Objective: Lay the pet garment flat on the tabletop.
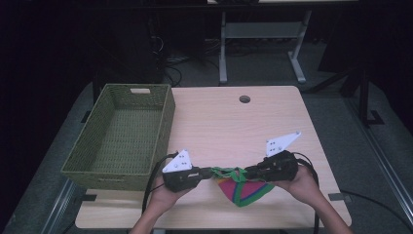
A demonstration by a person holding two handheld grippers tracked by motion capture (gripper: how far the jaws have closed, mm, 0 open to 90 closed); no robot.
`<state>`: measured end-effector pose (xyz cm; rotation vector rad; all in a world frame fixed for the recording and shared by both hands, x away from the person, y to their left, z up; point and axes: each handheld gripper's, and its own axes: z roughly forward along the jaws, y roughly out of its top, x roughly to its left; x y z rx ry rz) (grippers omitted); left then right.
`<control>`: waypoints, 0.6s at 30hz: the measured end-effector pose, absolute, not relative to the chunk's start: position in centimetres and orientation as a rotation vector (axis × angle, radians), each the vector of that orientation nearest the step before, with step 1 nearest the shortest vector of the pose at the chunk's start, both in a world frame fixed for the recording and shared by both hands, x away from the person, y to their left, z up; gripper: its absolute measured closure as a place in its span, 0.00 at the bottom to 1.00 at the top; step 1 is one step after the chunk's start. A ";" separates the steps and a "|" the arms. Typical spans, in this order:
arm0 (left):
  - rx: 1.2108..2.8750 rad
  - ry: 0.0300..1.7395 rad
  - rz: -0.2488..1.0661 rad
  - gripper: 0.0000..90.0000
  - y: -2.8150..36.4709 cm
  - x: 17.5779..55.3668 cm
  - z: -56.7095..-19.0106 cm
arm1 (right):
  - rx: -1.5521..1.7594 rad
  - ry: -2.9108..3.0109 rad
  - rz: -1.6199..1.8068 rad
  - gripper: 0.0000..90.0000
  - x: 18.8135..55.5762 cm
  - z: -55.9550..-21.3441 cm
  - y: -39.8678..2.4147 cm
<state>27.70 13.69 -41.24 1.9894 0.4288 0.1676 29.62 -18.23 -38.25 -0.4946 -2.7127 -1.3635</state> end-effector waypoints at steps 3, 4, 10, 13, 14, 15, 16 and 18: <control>1.987 0.439 0.167 0.93 13.8 27.8 -41.1 | -0.492 -2.712 -1.365 0.90 29.6 -38.2 -18.0; 1.985 0.448 0.177 0.93 13.8 28.0 -40.9 | -0.493 -2.712 -1.365 0.90 29.6 -38.1 -17.8; 1.971 0.480 0.203 0.93 13.5 29.0 -39.9 | -0.523 -2.683 -1.395 0.90 30.0 -37.9 -18.0; 1.968 0.483 0.212 0.93 13.3 29.6 -39.5 | -0.531 -2.686 -1.399 0.90 30.1 -37.7 -18.0; 1.967 0.482 0.218 0.93 13.1 29.8 -39.3 | -0.537 -2.686 -1.401 0.90 30.2 -37.6 -18.0; 1.971 0.482 0.221 0.93 13.0 30.1 -39.2 | -0.540 -2.688 -1.400 0.90 30.3 -37.6 -18.0; 1.972 0.483 0.224 0.93 12.9 30.4 -39.1 | -0.549 -2.688 -1.402 0.90 30.5 -37.5 -18.0; 1.973 0.485 0.229 0.93 12.5 30.9 -38.8 | -0.572 -2.686 -1.403 0.90 30.9 -37.4 -18.1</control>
